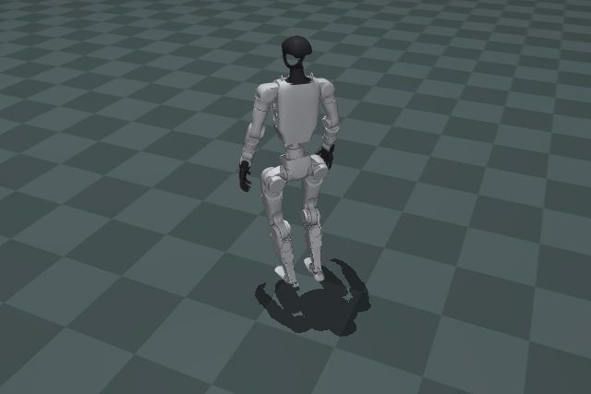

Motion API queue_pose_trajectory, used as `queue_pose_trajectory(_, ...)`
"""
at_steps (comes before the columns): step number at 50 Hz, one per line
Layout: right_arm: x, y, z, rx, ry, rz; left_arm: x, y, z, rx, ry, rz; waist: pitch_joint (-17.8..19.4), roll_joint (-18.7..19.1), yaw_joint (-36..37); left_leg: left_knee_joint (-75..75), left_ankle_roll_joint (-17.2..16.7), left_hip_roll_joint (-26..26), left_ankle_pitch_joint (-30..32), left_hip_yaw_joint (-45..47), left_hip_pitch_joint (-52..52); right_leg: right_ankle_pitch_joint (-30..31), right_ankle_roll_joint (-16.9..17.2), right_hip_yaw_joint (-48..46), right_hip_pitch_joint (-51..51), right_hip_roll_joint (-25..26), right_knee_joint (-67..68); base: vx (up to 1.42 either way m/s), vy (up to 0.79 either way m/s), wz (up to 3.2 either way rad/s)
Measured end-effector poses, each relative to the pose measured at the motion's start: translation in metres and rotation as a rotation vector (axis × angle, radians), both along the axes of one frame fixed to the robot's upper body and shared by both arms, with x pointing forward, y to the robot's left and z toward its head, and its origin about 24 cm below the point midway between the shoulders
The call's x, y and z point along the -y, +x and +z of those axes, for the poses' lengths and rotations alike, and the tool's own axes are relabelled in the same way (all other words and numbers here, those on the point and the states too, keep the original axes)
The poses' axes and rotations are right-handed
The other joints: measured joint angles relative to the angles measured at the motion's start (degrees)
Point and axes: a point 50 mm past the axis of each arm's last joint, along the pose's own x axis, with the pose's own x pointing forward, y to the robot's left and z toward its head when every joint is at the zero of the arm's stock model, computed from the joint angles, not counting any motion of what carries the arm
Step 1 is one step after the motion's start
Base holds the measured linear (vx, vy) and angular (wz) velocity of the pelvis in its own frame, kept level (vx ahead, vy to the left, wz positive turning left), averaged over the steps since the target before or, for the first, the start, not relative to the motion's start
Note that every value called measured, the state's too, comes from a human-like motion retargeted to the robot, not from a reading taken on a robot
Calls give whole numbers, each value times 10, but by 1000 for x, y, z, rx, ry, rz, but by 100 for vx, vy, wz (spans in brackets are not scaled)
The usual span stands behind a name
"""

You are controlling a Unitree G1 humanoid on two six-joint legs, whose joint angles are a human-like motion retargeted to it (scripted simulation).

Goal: Sport exercise

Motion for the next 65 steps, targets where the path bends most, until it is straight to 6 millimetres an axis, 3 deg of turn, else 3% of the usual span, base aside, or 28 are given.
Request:
queue_pose_trajectory(10,0,4,1,29,-21,-12,1,0,0,17,7,12,-11,-13,-5,102,6,-8,-50,5,-69,-44,1,10,-66,-18,95,0,0,0)
queue_pose_trajectory(20,-5,9,4,97,-8,-32,-2,4,2,55,16,28,-3,-13,0,207,33,3,-107,-3,-125,-78,-36,29,-100,-2,150,0,0,0)
queue_pose_trajectory(27,3,28,16,188,-24,-18,-4,8,3,80,29,71,30,-22,2,433,47,7,-196,-9,-216,-171,-64,33,-174,-3,335,-1,-2,-2)
queue_pose_trajectory(31,14,35,22,215,-89,-17,-9,14,5,104,74,112,27,-52,-17,509,53,-28,-212,0,-287,-241,-50,30,-248,-54,457,2,-4,66)
queue_pose_trajectory(33,18,32,20,205,-99,-70,-12,11,5,103,73,164,18,-60,-21,481,53,-39,-212,-2,-274,-237,-46,32,-241,-62,446,16,-1,26)
queue_pose_trajectory(35,21,20,16,175,-85,-129,-13,0,2,80,49,223,21,-46,-6,432,46,-21,-210,-10,-203,-189,-46,46,-173,-22,373,26,1,-50)
queue_pose_trajectory(39,19,1,9,114,-51,-164,-6,-27,-5,3,-38,365,-38,-31,-2,161,-20,-23,153,-29,-107,125,-36,76,-84,-7,117,20,-1,-6)
queue_pose_trajectory(40,18,-1,9,109,-49,-164,-5,-31,-5,-1,-48,391,-55,-29,-3,114,-32,-22,218,-23,-101,178,-27,76,-83,-12,80,12,-1,20)
queue_pose_trajectory(42,19,-2,10,118,-46,-162,-7,-32,-4,6,-51,413,-67,-25,-4,101,-38,-22,245,-14,-103,204,-20,77,-87,-13,67,4,0,9)
queue_pose_trajectory(45,19,-1,12,146,-42,-150,-10,-34,-3,25,-39,409,-68,-25,-7,150,-31,-28,218,-11,-119,180,-11,84,-100,-11,105,0,0,0)
queue_pose_trajectory(48,14,10,17,195,-30,-112,-12,-25,0,72,-25,360,-65,-23,-9,199,-17,-28,139,-12,-124,131,-18,80,-104,-5,140,0,0,0)
queue_pose_trajectory(50,10,18,21,223,-20,-74,-13,-19,3,100,-18,323,-56,-22,-9,248,-8,-24,51,-14,-127,66,-24,73,-105,0,176,0,0,0)
queue_pose_trajectory(53,2,32,26,255,-18,9,-15,-3,7,143,3,242,-23,-21,-6,371,5,-6,-132,-7,-143,-91,-22,36,-117,-9,285,0,0,0)
queue_pose_trajectory(55,-5,40,27,255,-28,65,-15,6,9,153,33,189,5,-25,-8,450,10,0,-212,2,-164,-184,-15,7,-135,-30,368,-6,-2,23)
queue_pose_trajectory(58,-9,34,19,206,-31,53,-8,6,5,117,32,176,10,-48,-25,421,25,-27,-212,5,-166,-203,-16,7,-149,-60,389,-2,-1,48)
queue_pose_trajectory(60,-7,20,12,154,-20,9,-3,-6,1,69,4,196,16,-33,-15,381,22,-15,-193,-8,-122,-158,-27,23,-103,-22,327,9,1,-26)
queue_pose_trajectory(65,1,-8,3,69,-7,-59,5,-38,-7,-34,-62,318,-25,-28,-21,173,-15,-26,97,-23,-59,75,-49,75,-49,-3,139,3,0,7)
